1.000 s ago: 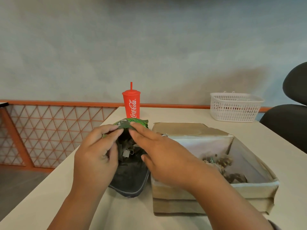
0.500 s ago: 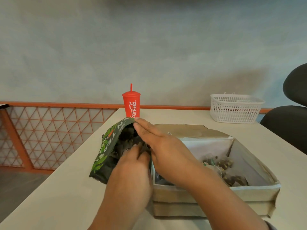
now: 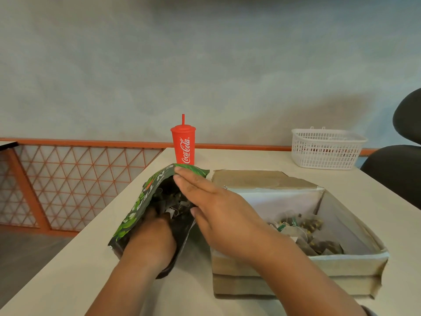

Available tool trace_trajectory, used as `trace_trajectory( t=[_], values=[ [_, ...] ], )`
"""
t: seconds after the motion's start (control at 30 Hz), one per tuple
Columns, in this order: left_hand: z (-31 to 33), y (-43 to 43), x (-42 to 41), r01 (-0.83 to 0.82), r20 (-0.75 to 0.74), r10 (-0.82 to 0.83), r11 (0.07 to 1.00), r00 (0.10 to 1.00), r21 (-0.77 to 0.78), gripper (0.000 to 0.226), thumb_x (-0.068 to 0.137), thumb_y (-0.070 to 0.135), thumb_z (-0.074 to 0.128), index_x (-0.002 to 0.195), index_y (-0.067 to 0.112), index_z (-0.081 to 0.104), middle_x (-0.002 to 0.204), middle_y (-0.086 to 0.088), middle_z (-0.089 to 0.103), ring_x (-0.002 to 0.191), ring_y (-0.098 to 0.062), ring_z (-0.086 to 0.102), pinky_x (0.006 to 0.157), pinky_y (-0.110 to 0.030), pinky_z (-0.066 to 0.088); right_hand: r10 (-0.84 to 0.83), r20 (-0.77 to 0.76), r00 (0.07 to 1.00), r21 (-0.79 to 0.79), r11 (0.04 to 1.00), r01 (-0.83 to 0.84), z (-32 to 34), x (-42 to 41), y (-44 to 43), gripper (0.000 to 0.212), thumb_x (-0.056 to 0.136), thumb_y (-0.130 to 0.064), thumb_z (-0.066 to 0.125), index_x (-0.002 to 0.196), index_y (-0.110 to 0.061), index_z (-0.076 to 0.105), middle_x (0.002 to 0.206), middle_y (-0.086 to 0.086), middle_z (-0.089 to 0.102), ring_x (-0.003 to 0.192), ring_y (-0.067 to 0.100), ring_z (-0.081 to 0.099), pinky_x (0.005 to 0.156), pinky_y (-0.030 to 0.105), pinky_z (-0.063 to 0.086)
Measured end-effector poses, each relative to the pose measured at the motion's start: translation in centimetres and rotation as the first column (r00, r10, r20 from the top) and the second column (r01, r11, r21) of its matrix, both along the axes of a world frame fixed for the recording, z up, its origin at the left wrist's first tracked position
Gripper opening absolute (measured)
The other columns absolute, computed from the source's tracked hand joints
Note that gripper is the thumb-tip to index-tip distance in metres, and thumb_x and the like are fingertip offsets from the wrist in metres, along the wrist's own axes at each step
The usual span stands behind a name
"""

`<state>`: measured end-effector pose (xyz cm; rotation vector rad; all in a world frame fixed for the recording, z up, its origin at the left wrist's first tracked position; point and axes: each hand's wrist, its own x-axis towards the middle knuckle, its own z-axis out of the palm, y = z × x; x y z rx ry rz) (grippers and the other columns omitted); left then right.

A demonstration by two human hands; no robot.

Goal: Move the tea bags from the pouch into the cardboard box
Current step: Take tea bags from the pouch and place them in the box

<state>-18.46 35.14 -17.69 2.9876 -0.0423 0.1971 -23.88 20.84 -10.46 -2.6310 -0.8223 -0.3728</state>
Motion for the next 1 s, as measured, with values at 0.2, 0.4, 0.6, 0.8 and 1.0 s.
trace_trajectory(
  t=[0.2,0.4,0.6,0.8,1.0],
  values=[
    [-0.6,0.5,1.1,-0.008,-0.044,0.012,0.997,0.999,0.082,0.043,0.095,0.022,0.037,0.138,0.022,0.037,0.144,-0.009,0.033,0.131,-0.025,0.035,0.108,-0.034,0.032,0.061,0.046,0.997,0.047,0.997,-0.063,0.1,-0.5,0.6,0.058,0.096,-0.012,0.041,0.147,-0.027,0.018,0.154,-0.019,0.008,0.140,0.004,0.016,0.107,0.022,0.026],
    [-0.3,0.1,1.1,-0.047,0.044,0.047,0.999,0.998,-0.001,0.035,0.097,0.027,0.038,0.128,0.017,0.049,0.129,-0.006,0.053,0.115,-0.019,0.052,0.095,-0.027,0.039,0.045,0.033,0.998,0.060,0.997,-0.047,0.4,-0.5,0.2,0.059,0.096,-0.015,0.043,0.147,-0.029,0.018,0.154,-0.022,0.007,0.140,0.003,0.017,0.108,0.022,0.025],
    [2.2,-0.5,-1.8,0.250,0.469,-0.112,0.937,0.876,-0.243,0.018,0.088,0.020,0.056,0.101,0.020,0.070,0.095,-0.001,0.068,0.082,-0.019,0.062,0.067,-0.022,0.038,0.001,-0.004,1.000,0.076,0.997,-0.001,0.5,-0.1,-0.4,0.062,0.095,-0.012,0.043,0.147,-0.033,0.015,0.152,-0.027,0.003,0.139,0.005,0.022,0.111,0.024,0.027],
    [3.2,-0.5,-3.0,0.503,0.624,-0.201,0.789,0.755,-0.354,0.021,0.078,0.036,0.057,0.080,0.023,0.073,0.075,0.012,0.066,0.066,-0.002,0.059,0.062,-0.009,0.040,-0.054,-0.149,0.987,0.131,0.989,0.074,0.1,0.6,-1.2,0.061,0.096,-0.012,0.044,0.146,-0.036,0.017,0.151,-0.029,0.007,0.140,0.001,0.014,0.110,0.019,0.016],
    [3.9,-0.7,-3.9,0.666,0.685,-0.165,0.477,0.709,-0.574,0.016,0.074,0.039,0.055,0.079,0.038,0.070,0.080,0.014,0.068,0.076,-0.006,0.063,0.063,-0.009,0.048,0.024,-0.290,0.957,0.276,0.959,0.059,0.0,0.8,-1.7,0.040,0.093,-0.013,0.051,0.130,-0.027,0.052,0.135,-0.010,0.050,0.125,0.010,0.042,0.105,0.026,0.035]
  ],
)
